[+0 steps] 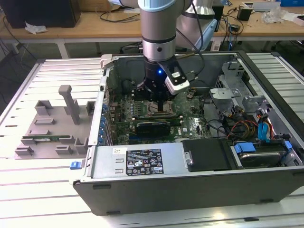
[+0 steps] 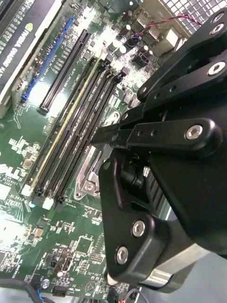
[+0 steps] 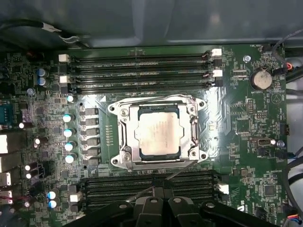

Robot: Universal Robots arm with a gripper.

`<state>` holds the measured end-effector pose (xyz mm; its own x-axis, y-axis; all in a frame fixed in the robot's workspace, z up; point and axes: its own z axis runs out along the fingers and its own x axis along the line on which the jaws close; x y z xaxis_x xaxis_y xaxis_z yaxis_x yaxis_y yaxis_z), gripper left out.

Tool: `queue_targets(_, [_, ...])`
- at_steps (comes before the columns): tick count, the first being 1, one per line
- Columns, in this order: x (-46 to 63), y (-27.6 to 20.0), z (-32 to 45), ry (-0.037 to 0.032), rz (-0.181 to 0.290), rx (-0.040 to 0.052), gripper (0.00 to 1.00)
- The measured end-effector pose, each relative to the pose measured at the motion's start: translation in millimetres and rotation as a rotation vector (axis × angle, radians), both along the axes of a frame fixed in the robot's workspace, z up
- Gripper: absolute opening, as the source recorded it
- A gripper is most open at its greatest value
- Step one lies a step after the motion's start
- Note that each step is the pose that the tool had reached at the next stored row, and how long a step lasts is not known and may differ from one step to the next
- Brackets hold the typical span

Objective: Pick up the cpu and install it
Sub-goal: 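Install the second cpu locking lever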

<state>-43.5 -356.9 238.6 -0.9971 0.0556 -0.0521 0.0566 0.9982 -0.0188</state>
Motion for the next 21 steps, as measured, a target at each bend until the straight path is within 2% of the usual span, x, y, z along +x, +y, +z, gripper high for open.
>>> queue_targets(1, [-2.3,0.0,-0.6,0.0,0.0,0.0023,0.11])
queue_targets(6, [-2.8,0.0,-0.6,0.0001,0.0,0.0024,0.11])
queue_targets(11, [-12.5,0.0,-1.4,-0.0001,-0.005,0.0047,0.11])
queue_targets(14, [-13.5,-3.2,-4.6,0.0001,-0.007,0.0064,0.11])
queue_targets(21, [-13.7,-3.4,-7.8,0.0002,-0.007,0.0073,0.11])
